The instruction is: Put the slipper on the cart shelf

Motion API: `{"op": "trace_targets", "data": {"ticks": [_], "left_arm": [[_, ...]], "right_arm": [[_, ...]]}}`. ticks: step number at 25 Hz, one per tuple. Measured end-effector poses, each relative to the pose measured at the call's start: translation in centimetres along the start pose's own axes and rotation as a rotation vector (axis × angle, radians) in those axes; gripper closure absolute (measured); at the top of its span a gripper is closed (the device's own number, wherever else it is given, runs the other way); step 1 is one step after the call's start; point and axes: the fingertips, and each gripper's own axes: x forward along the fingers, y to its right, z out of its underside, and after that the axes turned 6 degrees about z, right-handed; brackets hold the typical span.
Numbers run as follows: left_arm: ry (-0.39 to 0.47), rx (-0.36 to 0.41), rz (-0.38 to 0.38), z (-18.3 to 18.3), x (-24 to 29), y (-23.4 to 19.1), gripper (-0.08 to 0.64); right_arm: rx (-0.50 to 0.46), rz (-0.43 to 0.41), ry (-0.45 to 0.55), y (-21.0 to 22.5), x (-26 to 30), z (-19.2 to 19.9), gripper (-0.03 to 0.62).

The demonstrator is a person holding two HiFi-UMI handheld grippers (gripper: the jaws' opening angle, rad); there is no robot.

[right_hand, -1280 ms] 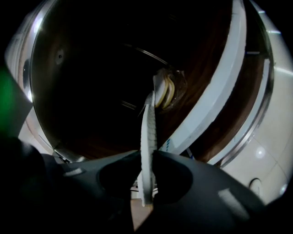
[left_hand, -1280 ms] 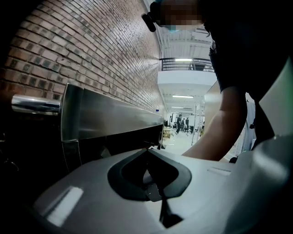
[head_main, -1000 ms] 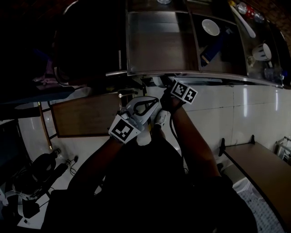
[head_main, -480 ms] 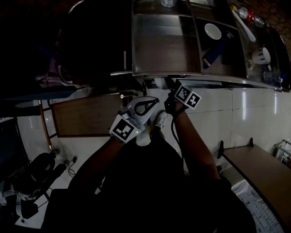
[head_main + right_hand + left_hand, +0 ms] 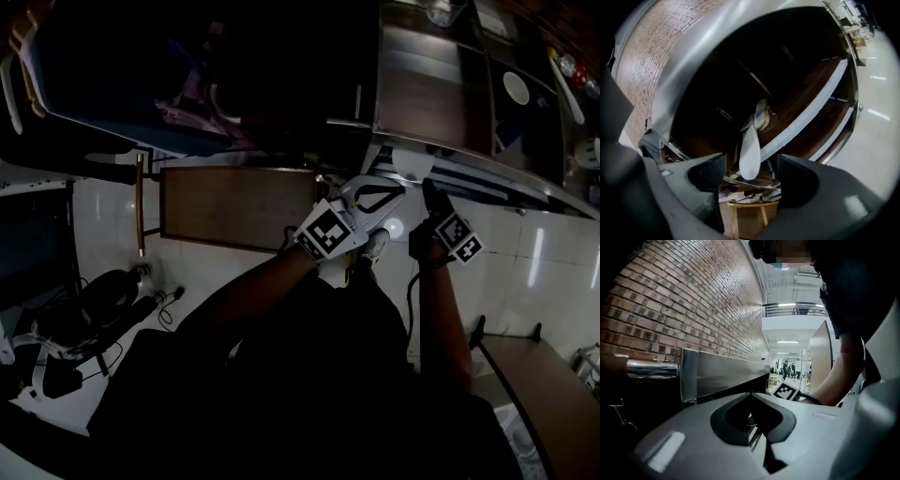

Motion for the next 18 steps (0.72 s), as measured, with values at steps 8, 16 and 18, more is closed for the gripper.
{"op": "trace_targets", "data": {"ticks": [8, 16, 18], "left_arm": [[-0.011, -0.013, -0.002, 0.2, -4.7, 1.4, 0.557], [0.004, -0.072, -0.016, 2.1, -12.8, 1.4, 0.557], [0.008, -0.081, -0.019, 2.5, -15.2, 1.6, 0.556]], "right_arm": [[-0.053, -0.137, -0.003, -5.9, -5.7, 4.3, 0.272], [-0.181, -0.353, -0.006, -16.9, -8.4, 10.5, 0.451], [-0.245, -0.396, -0.012, -19.4, -9.1, 12.5, 0.516]]}}
